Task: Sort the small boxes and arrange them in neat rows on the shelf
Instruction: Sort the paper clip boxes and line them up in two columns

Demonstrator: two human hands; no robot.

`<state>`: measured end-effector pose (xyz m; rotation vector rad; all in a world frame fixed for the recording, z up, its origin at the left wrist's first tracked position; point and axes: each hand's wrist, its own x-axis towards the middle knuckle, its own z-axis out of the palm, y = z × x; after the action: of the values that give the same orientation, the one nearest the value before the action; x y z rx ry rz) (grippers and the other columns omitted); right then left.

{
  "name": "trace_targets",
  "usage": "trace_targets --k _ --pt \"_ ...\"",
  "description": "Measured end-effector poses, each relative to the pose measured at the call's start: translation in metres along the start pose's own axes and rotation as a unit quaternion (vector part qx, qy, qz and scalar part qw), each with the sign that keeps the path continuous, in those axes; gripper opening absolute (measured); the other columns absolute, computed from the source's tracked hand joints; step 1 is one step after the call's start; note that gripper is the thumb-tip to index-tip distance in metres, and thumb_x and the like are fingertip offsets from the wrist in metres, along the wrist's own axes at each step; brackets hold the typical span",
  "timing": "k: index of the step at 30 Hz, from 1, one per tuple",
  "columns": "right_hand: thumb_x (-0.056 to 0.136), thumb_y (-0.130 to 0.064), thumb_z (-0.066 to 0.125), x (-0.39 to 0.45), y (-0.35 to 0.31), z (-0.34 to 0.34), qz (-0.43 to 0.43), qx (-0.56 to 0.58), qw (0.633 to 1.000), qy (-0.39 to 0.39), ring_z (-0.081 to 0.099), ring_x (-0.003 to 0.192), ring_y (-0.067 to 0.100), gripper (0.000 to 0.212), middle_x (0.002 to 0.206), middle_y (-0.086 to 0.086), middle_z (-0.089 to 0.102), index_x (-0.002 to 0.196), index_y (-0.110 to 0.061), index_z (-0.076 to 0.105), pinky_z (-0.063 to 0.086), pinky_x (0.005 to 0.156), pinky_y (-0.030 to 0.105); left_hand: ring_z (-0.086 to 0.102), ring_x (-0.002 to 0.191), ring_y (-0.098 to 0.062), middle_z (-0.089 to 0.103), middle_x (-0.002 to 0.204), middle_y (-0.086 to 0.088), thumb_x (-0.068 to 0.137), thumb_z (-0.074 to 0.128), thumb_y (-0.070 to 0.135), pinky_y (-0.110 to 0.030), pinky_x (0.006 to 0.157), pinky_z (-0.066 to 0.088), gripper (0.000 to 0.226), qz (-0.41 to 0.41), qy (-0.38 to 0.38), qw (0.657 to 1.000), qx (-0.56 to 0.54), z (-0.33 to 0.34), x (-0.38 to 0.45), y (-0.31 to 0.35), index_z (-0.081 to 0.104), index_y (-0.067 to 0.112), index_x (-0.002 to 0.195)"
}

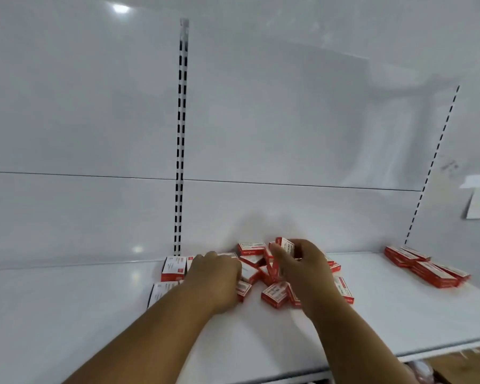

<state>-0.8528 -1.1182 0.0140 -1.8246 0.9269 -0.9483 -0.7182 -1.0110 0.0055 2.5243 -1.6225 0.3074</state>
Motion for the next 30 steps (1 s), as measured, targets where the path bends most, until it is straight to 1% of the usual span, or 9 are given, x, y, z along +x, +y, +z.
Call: trace_targets --k 2,5,8,13,14,17,21,25,30 --pt "0.084 -0.043 0.073 0.001 0.001 -0.011 0.083 0.137 0.987 0.018 0.073 0.073 0.020 0.031 0.086 0.005 0.073 0.102 -0.020 0.063 0.061 0.065 0.039 0.054 0.107 -0.024 0.065 0.115 0.003 0.083 0.061 0.051 -0.036 0.089 0.041 0.038 0.020 0.011 1.000 0.011 0.002 0.003 -0.001 0.066 0.030 0.114" --pt "0.089 -0.039 0.068 0.005 0.010 -0.020 0.138 0.228 0.964 0.006 0.073 0.088 0.033 0.026 0.095 0.013 0.072 0.102 -0.017 0.061 0.058 0.079 0.051 0.054 0.109 -0.021 0.064 0.115 0.004 0.084 0.054 0.062 -0.035 0.090 0.043 0.045 0.025 -0.017 0.999 0.027 0.006 0.005 0.002 0.067 0.031 0.115" --pt "0.089 -0.019 0.065 0.010 0.014 -0.032 0.203 0.347 0.916 0.010 0.067 0.095 0.029 0.024 0.108 0.014 0.067 0.111 -0.009 0.061 0.056 0.090 0.046 0.058 0.084 -0.012 0.065 0.089 0.005 0.091 0.050 0.060 -0.030 0.071 0.045 0.042 -0.003 -0.053 0.995 -0.079 0.003 0.007 0.005 0.067 0.021 0.088" --pt "0.093 -0.008 0.052 0.021 0.016 -0.055 0.269 0.510 0.813 -0.077 0.055 0.060 0.022 0.018 0.078 0.016 0.061 0.109 -0.001 0.058 0.042 0.043 0.026 0.055 0.063 -0.011 0.064 0.073 -0.003 0.103 0.040 0.038 -0.030 0.058 0.040 0.039 -0.110 0.009 0.953 -0.283 -0.014 0.011 0.012 0.060 0.018 0.076" --pt "0.093 -0.008 0.053 0.025 0.018 -0.058 0.263 0.511 0.813 -0.093 0.054 0.059 0.022 0.017 0.078 0.016 0.060 0.108 -0.001 0.058 0.042 0.043 0.026 0.059 0.062 -0.014 0.069 0.075 -0.008 0.104 0.040 0.037 -0.033 0.059 0.044 0.038 -0.148 0.042 0.917 -0.369 -0.016 0.010 0.019 0.065 0.016 0.084" --pt "0.092 -0.004 0.052 0.036 0.018 -0.067 0.250 0.520 0.802 -0.155 0.056 0.055 0.022 0.010 0.076 0.014 0.061 0.100 -0.003 0.058 0.046 0.056 0.031 0.064 0.056 -0.023 0.072 0.071 -0.012 0.105 0.039 0.033 -0.032 0.054 0.046 0.034 -0.238 0.100 0.696 -0.670 -0.026 0.007 0.059 0.066 0.012 0.104" --pt "0.088 0.005 0.049 0.053 0.021 -0.085 0.210 0.539 0.784 -0.223 0.066 0.057 0.022 0.024 0.074 0.015 0.067 0.107 -0.002 0.061 0.053 0.051 0.027 0.050 0.047 -0.018 0.063 0.072 -0.014 0.103 0.038 0.045 -0.028 0.047 0.036 0.049 -0.273 0.110 0.560 -0.775 -0.032 0.011 0.113 0.067 0.006 0.099" --pt "0.087 0.007 0.050 0.064 0.044 -0.119 0.184 0.553 0.771 -0.257 0.062 0.070 0.024 0.033 0.090 0.019 0.065 0.117 -0.001 0.060 0.052 0.051 0.025 0.051 0.051 -0.016 0.065 0.073 -0.010 0.102 0.045 0.022 -0.026 0.046 0.037 0.027 -0.273 0.128 0.560 -0.772 -0.023 0.025 0.160 0.067 0.007 0.104" --pt "0.088 0.008 0.057 0.079 0.082 -0.171 0.122 0.530 0.816 -0.195 0.071 0.080 0.030 0.032 0.097 0.020 0.070 0.119 -0.001 0.060 0.057 0.067 0.036 0.066 0.063 -0.020 0.075 0.089 -0.011 0.099 0.048 0.002 -0.030 0.053 0.049 0.028 -0.255 0.125 0.596 -0.751 -0.008 0.047 0.224 0.064 0.014 0.118"
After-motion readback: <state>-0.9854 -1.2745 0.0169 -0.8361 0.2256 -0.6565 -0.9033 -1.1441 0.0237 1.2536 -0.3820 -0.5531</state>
